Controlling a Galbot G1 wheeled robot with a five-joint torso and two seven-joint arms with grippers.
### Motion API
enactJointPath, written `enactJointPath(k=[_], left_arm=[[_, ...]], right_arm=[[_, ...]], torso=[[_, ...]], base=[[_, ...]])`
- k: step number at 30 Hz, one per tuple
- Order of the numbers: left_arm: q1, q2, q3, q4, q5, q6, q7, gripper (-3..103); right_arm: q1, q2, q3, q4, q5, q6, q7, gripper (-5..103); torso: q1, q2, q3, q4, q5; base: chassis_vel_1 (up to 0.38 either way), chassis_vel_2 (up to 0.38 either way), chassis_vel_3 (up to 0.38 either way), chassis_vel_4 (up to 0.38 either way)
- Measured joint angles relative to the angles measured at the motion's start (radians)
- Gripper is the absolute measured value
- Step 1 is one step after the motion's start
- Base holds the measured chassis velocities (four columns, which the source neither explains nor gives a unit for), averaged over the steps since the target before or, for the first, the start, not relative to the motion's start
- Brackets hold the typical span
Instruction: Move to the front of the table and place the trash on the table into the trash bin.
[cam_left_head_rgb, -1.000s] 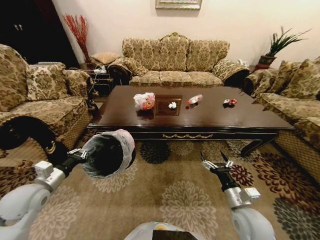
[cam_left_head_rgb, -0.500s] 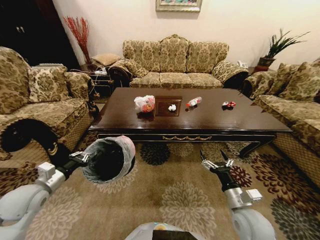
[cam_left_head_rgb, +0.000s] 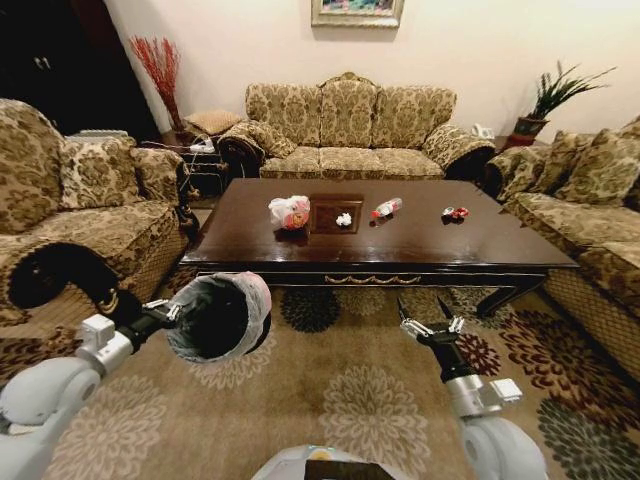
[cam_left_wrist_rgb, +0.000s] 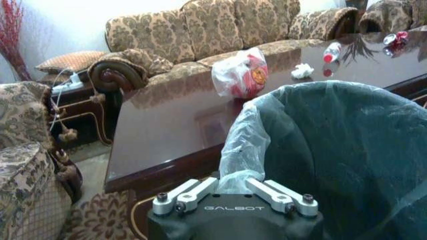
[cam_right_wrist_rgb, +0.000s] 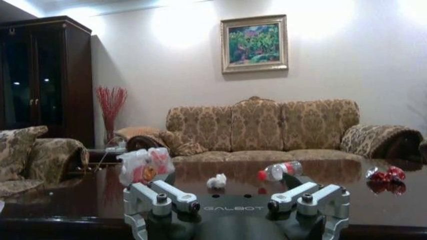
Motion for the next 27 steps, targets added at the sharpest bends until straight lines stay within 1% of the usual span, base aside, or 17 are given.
enactJointPath(k=[12, 15, 18, 20, 27], left_arm=[[-0.008, -0.005, -0.012, -0.006, 0.0, -0.004, -0.002, 2], [-0.009, -0.01, -0.008, -0.009, 0.0, -0.005, -0.004, 2], [-0.009, -0.018, 0.002, -0.01, 0.005, -0.008, -0.004, 2], [-0.01, -0.019, 0.004, -0.01, 0.005, -0.008, -0.004, 2], [-0.015, -0.018, 0.008, -0.01, 0.006, -0.009, -0.005, 2]], right_arm=[[-0.005, 0.002, -0.003, 0.01, -0.003, 0.01, 0.0, 100], [-0.006, 0.005, -0.003, 0.011, -0.008, 0.012, 0.01, 100], [-0.011, 0.01, -0.005, 0.017, -0.012, 0.006, 0.037, 100], [-0.012, 0.01, -0.005, 0.018, -0.012, 0.005, 0.036, 100], [-0.016, 0.011, -0.005, 0.022, -0.012, 0.003, 0.028, 100]], torso=[[0.02, 0.048, 0.028, -0.0001, 0.0002], [0.024, 0.058, 0.034, -0.0001, 0.0003], [0.031, 0.077, 0.045, -0.0001, 0.0], [0.032, 0.079, 0.047, -0.0001, 0.0], [0.045, 0.112, 0.067, -0.0001, 0.0003]], base=[[0.0, 0.0, 0.0, 0.0], [0.0, 0.0, 0.0, 0.0], [0.0, 0.0, 0.0, 0.0], [0.0, 0.0, 0.0, 0.0], [0.0, 0.0, 0.0, 0.0]])
